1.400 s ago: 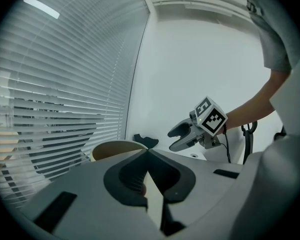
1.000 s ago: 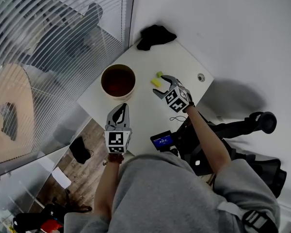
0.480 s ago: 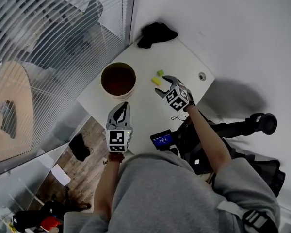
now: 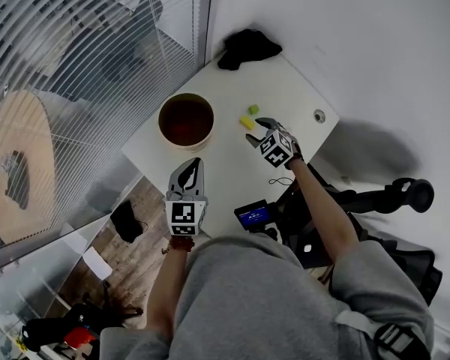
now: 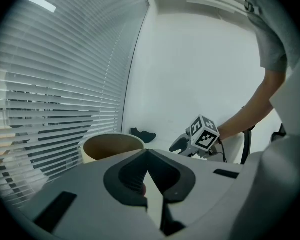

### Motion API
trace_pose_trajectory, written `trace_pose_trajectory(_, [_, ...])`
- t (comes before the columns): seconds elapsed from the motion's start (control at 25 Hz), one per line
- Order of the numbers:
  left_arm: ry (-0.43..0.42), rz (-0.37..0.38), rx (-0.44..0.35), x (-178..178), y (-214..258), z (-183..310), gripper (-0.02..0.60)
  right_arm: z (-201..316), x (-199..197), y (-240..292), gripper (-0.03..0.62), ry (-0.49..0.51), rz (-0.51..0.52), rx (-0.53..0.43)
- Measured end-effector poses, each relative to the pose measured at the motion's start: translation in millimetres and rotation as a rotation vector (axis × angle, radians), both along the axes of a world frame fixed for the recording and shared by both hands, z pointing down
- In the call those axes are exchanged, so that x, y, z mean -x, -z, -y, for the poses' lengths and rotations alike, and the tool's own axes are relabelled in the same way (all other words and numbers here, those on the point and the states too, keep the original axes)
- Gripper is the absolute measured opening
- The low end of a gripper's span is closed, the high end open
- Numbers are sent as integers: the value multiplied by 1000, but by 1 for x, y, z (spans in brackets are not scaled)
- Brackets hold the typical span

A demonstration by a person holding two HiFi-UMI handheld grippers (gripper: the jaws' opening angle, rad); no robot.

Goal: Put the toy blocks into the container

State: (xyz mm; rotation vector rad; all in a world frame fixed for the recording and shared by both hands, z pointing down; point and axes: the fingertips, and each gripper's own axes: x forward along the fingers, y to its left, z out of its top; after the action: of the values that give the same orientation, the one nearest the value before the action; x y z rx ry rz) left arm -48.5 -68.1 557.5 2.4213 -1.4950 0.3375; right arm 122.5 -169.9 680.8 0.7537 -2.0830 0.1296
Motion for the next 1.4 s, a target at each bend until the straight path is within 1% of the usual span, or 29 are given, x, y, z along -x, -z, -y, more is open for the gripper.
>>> trace_pose_trajectory(0.24, [2, 11, 15, 0, 1, -1, 8, 7, -2, -24, 235, -10, -2, 42])
trace_pose_trajectory(0.32, [3, 11, 18, -2, -1, -1, 8, 11, -4, -31, 218, -14, -7, 46])
trace_pose_trajectory(0.4, [4, 7, 26, -3, -1, -1, 8, 16, -7, -38, 215, -24, -12, 57])
trace_pose_trajectory(0.72, [8, 29, 54, -5, -3, -8, 8, 26, -12, -66, 215, -65, 4, 142])
trace_pose_trajectory(0.92, [21, 24, 67, -2, -5, -9, 8, 33, -12, -79, 216, -76, 10, 173])
trace_pose_trajectory(1.04, [45, 5, 74, 0, -4, -5, 8, 37, -13, -87, 216, -78, 3, 187])
trace_pose_trajectory(1.12, [55, 2, 76, 1, -2, -3, 8, 35, -14, -93, 216, -83, 0, 200])
trace_pose_trajectory(1.28, [45, 15, 75, -2, -2, 0, 8, 32, -18, -104, 215, -92, -6, 227])
trace_pose_trajectory(1.4, [43, 18, 75, -3, -3, 1, 8, 30, -19, -106, 198, -102, -2, 233])
